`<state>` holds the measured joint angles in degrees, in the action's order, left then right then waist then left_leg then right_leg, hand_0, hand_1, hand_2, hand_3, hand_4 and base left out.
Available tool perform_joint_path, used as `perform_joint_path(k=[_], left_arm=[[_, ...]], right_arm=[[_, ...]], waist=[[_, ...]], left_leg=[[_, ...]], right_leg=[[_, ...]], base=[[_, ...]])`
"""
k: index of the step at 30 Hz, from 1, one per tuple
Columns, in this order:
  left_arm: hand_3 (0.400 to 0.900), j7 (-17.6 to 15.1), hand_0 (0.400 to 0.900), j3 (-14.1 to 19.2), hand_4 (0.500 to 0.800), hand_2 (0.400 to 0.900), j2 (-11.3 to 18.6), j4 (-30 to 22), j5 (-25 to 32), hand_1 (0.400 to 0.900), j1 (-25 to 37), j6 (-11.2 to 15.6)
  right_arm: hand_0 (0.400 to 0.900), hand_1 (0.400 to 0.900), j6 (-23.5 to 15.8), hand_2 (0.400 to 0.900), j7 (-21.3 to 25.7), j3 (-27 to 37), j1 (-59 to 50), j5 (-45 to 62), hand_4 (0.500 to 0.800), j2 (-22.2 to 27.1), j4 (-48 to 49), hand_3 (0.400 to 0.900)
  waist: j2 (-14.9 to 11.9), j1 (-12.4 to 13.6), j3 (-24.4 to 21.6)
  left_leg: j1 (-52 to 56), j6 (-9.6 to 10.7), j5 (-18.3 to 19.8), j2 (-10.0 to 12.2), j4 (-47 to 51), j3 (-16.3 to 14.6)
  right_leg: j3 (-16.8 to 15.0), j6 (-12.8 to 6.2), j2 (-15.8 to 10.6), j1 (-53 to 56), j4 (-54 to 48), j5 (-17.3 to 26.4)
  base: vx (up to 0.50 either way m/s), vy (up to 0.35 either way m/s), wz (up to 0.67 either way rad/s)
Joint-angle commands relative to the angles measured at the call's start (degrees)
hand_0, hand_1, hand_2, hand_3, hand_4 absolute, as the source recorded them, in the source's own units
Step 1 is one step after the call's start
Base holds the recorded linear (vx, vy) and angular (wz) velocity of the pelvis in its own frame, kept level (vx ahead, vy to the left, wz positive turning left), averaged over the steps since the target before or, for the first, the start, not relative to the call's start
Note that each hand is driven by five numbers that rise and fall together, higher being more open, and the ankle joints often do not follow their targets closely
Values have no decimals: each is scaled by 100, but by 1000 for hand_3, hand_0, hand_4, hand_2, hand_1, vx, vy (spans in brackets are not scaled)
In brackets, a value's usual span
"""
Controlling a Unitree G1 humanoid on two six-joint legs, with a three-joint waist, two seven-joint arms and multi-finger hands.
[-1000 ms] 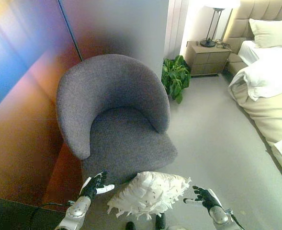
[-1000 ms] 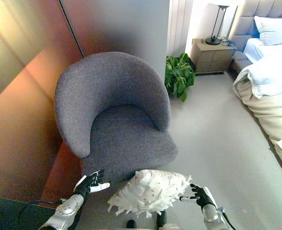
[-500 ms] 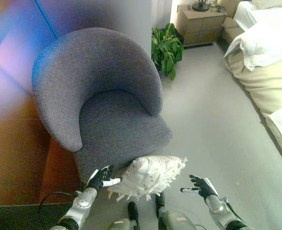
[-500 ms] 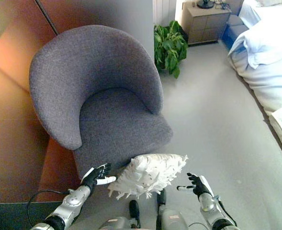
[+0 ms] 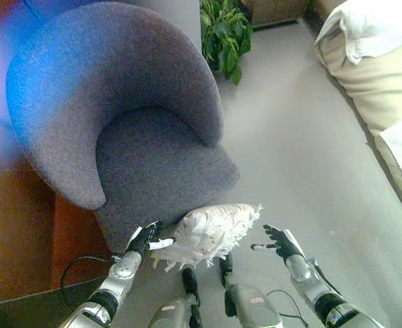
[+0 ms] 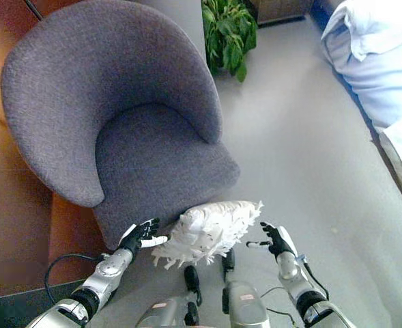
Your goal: Pick up the pillow and put it on the sofa.
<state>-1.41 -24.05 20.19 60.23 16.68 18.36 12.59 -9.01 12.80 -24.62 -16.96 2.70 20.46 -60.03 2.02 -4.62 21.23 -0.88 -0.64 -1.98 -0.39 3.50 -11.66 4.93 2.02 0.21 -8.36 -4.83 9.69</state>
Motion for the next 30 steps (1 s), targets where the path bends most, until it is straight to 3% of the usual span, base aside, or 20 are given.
perform_joint_path(k=[1,9,20,30], left_arm=[[900,-158,900,-48,800,900,145,154,258,900,601,277],[900,-134,900,-128,800,900,180,237,313,900,1003,170],[900,69,900,-135,800,900,103,571,451,900,1414,294],[900,14,900,-140,800,900,166,703,472,900,1824,174]], right_arm=[[900,900,-170,900,342,-304,-513,158,800,243,330,900],[900,900,-49,900,492,-330,-824,275,800,304,441,900],[900,900,30,900,488,-397,-1311,378,800,280,252,900],[900,900,229,900,584,-497,-1699,501,800,419,690,900]], waist=[[-233,-96,10],[-261,-142,296],[-286,-225,561],[-328,-326,820]], left_leg=[[-552,183,319,233,-680,247],[-838,217,297,251,-854,233],[-1146,245,320,295,-1073,166],[-1432,284,281,326,-1255,146]], right_leg=[[-342,-812,-586,-232,774,-694],[-364,-801,-604,-550,940,-646],[-465,-777,-587,-896,1077,-595],[-596,-761,-541,-1200,1220,-529]], base=[[-56,-11,-2],[-44,-14,0],[-18,-8,-4],[-19,-2,-5]])
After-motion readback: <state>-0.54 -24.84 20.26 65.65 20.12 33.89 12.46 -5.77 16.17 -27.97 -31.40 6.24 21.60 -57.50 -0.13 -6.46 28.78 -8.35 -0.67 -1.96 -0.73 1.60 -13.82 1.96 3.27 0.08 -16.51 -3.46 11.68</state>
